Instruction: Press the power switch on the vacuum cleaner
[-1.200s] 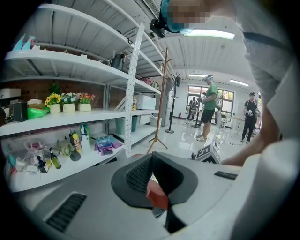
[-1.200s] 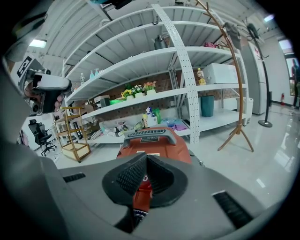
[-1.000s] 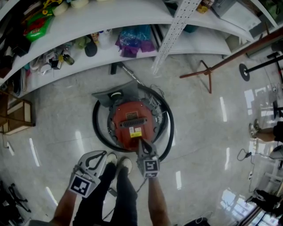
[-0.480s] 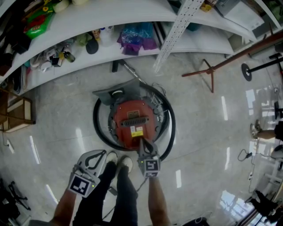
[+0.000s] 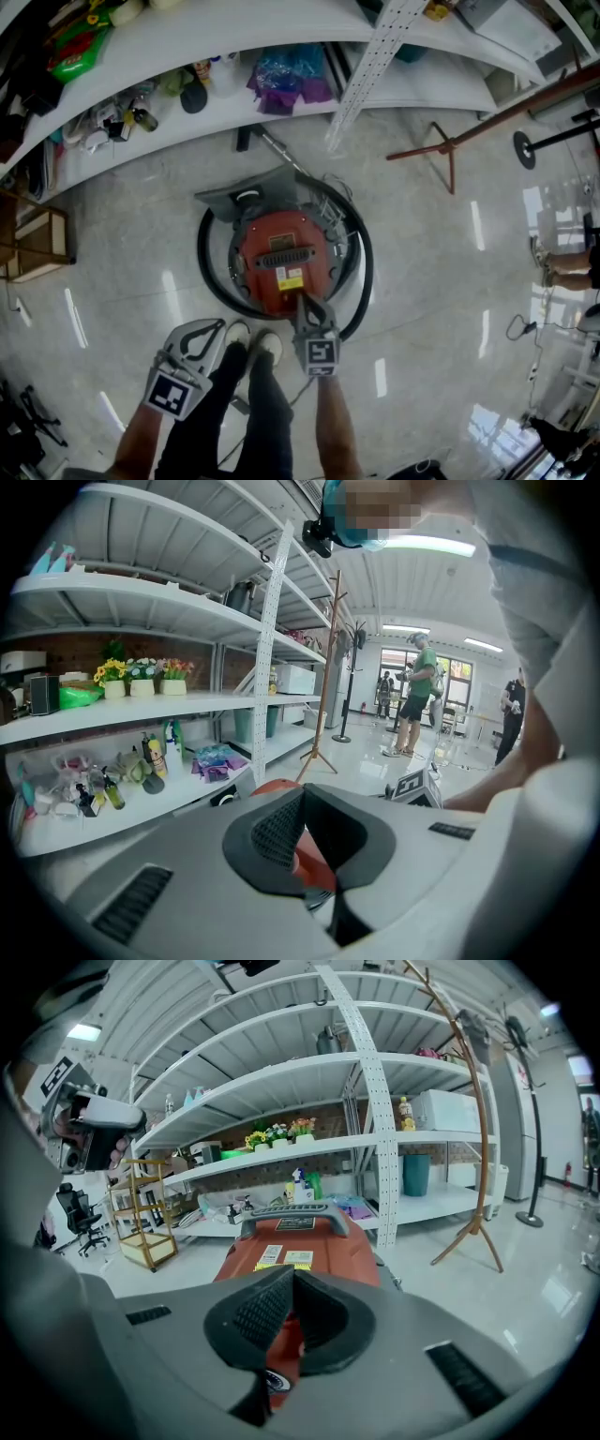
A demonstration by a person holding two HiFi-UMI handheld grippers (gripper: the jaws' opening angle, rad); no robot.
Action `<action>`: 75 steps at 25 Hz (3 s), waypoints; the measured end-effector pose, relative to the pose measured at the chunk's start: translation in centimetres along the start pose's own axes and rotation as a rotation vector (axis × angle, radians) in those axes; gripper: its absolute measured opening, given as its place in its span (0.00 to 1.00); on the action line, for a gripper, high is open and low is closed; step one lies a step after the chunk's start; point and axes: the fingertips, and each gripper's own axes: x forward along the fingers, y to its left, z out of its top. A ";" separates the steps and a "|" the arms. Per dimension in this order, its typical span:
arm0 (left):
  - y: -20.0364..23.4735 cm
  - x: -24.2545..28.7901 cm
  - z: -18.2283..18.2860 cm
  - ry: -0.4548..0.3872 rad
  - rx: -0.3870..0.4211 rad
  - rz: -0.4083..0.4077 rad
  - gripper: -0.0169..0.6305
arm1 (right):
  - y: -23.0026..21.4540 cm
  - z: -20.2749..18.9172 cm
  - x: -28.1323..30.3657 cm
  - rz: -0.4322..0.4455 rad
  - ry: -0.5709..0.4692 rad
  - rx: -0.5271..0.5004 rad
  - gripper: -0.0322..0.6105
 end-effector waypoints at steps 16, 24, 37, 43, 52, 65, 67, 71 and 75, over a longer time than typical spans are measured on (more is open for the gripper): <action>-0.3 0.2 -0.5 0.002 -0.005 -0.006 0.04 | 0.0 -0.6 0.5 -0.008 0.002 -0.085 0.07; -0.1 0.0 -0.5 -0.003 -0.013 -0.003 0.04 | 0.0 -0.8 0.5 -0.010 -0.004 -0.076 0.07; -0.2 -0.5 -0.7 0.003 -0.021 0.001 0.04 | -0.3 -0.5 0.2 -0.032 0.001 -0.004 0.07; 0.0 -0.9 0.5 -0.007 -0.012 0.008 0.04 | -0.4 0.8 -0.8 -0.036 0.005 0.007 0.07; -0.7 -1.5 2.6 -0.021 -0.013 -0.002 0.04 | -0.3 3.1 -2.6 -0.034 -0.009 0.048 0.07; -0.7 -3.0 6.3 -0.044 -0.057 0.005 0.04 | 1.4 8.1 -5.9 -0.018 -0.049 0.054 0.07; -0.7 -3.2 7.1 -0.052 -0.066 0.007 0.04 | 1.8 9.0 -6.3 -0.012 -0.054 0.054 0.07; -0.8 -3.7 8.5 -0.047 -0.058 0.002 0.04 | 3.1 11.1 -7.3 0.013 -0.076 0.052 0.07; -0.8 -4.4 10.6 -0.056 -0.060 0.001 0.04 | 4.3 13.4 -8.7 0.033 -0.081 0.036 0.07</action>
